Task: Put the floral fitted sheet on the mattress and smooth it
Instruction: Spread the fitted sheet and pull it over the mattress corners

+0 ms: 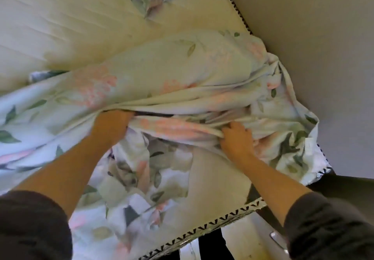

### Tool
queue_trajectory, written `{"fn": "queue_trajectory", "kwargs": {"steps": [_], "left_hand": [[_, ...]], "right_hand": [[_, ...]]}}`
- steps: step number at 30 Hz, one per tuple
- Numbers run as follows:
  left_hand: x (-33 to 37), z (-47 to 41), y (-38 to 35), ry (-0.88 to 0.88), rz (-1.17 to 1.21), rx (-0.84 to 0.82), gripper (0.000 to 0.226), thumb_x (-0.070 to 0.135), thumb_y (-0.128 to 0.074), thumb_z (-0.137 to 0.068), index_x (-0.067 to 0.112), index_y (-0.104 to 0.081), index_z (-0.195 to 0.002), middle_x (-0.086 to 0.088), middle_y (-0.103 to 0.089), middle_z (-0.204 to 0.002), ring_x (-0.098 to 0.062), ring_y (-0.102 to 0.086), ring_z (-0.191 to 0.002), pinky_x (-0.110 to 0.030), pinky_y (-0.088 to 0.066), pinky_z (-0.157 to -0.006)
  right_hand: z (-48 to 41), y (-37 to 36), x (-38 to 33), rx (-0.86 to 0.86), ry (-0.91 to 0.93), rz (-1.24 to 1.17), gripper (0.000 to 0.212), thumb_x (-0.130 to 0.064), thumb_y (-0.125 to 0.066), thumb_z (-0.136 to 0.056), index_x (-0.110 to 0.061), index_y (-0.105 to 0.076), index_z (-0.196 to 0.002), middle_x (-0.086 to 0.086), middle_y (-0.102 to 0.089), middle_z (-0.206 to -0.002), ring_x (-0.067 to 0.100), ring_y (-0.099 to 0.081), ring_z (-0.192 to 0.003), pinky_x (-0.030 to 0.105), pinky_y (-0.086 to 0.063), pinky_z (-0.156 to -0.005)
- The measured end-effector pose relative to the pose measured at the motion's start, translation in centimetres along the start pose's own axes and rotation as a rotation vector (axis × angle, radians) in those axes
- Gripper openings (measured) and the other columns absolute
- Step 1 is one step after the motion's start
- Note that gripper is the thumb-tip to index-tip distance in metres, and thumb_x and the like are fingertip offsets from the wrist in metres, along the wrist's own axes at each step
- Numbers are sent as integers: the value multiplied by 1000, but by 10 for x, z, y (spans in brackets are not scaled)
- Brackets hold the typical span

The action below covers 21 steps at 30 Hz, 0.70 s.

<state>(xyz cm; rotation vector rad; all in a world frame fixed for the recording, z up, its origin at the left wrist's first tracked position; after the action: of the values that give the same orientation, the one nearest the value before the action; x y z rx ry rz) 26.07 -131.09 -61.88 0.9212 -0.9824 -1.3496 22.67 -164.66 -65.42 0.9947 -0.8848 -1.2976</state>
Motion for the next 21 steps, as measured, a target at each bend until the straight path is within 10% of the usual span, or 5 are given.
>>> {"fn": "queue_trajectory", "kwargs": {"steps": [8,11,14,17,21], "left_hand": [[11,12,35,217,323,307,11,17,-53,-90,9,-48,-96,-11,-56,-75,-35,-58,-70,-35,-35,-55],[86,84,-32,-280,348,-6,33,37,-43,-88,9,-58,-97,-9,-59,-88,-31,-61,-78,-35,-49,-62],[98,111,-116,-88,-10,-418,77,63,-48,-79,21,-27,-141,-10,-34,-138,-34,-41,-124,-52,-37,-97],[88,100,-130,142,-63,-354,73,51,-51,-87,28,-15,-146,-8,-24,-147,-35,-37,-130,-65,-38,-93],[75,77,-113,19,-50,-107,41,18,-77,-72,20,-66,-111,-7,-64,-113,-29,-65,-96,-42,-59,-65]], "right_hand": [[-66,71,-6,221,-216,-874,16,-20,-56,-88,-17,-48,-102,-7,-54,-78,9,-52,-66,22,-39,-56],[-19,21,-41,17,94,-428,13,-26,-59,-86,-16,-50,-89,1,-54,-85,20,-54,-76,33,-40,-62],[10,-41,-38,-215,126,78,52,-40,-64,-83,-19,-43,-126,4,-45,-129,26,-47,-117,37,-44,-86],[-6,-48,-33,-60,70,111,53,-23,-58,-88,-20,-36,-136,5,-45,-135,27,-44,-125,41,-42,-97],[-37,-41,-25,-77,120,3,28,-4,-47,-91,-12,-61,-115,11,-63,-117,30,-58,-107,37,-44,-87]]}}
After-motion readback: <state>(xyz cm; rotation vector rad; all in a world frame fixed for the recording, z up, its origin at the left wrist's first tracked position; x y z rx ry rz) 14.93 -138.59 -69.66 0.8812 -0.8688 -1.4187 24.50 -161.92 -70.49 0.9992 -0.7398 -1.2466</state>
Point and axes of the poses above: each hand's wrist, its own z-axis away from the middle knuckle, its own y-axis out of the back of the hand, x = y × z, the point moved 5 cm from there along -z, towards the middle knuckle
